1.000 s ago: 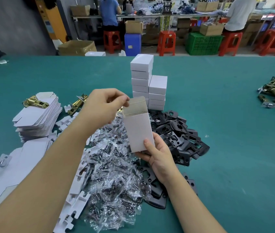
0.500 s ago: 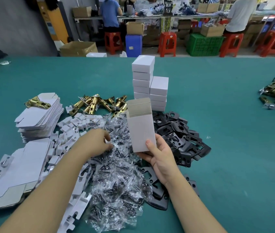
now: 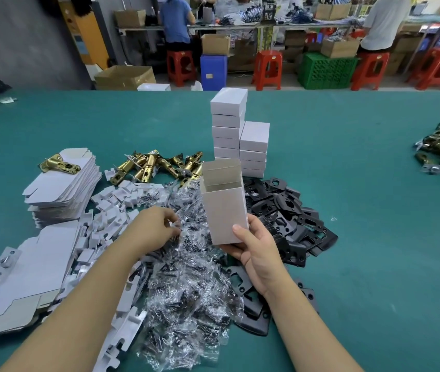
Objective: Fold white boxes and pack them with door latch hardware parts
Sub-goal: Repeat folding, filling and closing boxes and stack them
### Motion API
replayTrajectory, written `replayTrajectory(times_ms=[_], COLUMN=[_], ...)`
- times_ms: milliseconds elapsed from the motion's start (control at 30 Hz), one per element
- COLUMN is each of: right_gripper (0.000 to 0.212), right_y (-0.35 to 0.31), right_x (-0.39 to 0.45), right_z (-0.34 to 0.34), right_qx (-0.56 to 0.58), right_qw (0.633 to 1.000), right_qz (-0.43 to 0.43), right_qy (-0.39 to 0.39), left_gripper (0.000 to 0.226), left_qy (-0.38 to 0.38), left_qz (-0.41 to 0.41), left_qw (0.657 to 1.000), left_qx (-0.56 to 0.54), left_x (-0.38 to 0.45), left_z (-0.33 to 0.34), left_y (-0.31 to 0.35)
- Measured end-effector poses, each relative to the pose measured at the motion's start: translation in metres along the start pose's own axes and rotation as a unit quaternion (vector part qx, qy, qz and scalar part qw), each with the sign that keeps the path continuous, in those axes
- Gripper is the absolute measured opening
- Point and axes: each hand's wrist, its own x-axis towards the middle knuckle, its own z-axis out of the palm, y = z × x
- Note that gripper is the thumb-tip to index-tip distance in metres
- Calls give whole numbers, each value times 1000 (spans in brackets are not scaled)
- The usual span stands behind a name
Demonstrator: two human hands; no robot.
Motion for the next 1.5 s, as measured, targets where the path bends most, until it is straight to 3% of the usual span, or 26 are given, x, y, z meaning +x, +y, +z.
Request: replayTrajectory(times_ms=[233, 333, 433, 600, 733, 867, 1000, 1100, 1200, 1267, 1400, 1500], right_gripper=[27, 32, 46, 45, 42, 43, 42, 40, 40, 41, 45, 45], right_y=[0, -1, -2, -1, -2, -2, -1, -1, -2, -4, -6, -4], right_x=[0, 0, 0, 0, -1, -2, -1, 0, 0, -1, -2, -4], right_z=[0, 1, 2, 1, 1, 1, 0, 0, -1, -1, 1, 4], right_qx=[-12, -8, -4, -1, 2, 10, 12, 8, 27, 47, 72, 45], right_qw=[1000, 1000, 1000, 1000, 1000, 1000, 1000, 1000, 1000, 999, 997, 998], right_qz=[9, 11, 11, 8, 2, 0, 0, -4, -3, 1, 2, -3], right_qy=[5, 6, 5, -1, -8, -10, -12, -16, -16, -15, -22, -36], left_gripper=[22, 9, 11, 11, 11, 9, 23, 26, 18, 22, 64, 73], left_qy=[132, 211, 246, 245, 240, 195, 123, 132, 255, 285, 99, 36], left_qz=[23, 96, 191, 259, 239, 213, 218, 245, 277, 288, 220, 183], left_qw=[988, 966, 933, 927, 941, 955, 964, 960, 917, 900, 941, 935], left_qx=[-81, -113, -183, -113, -1, 69, 88, 14, -129, -160, -235, -301], left_x=[-12, -27, -44, -49, -39, -35, -33, -34, -37, -37, -32, -30], left_z=[-32, -58, -78, -73, -54, -41, -41, -43, -45, -46, -36, -22], left_y=[18, 33, 56, 94, 112, 121, 122, 117, 106, 93, 66, 54])
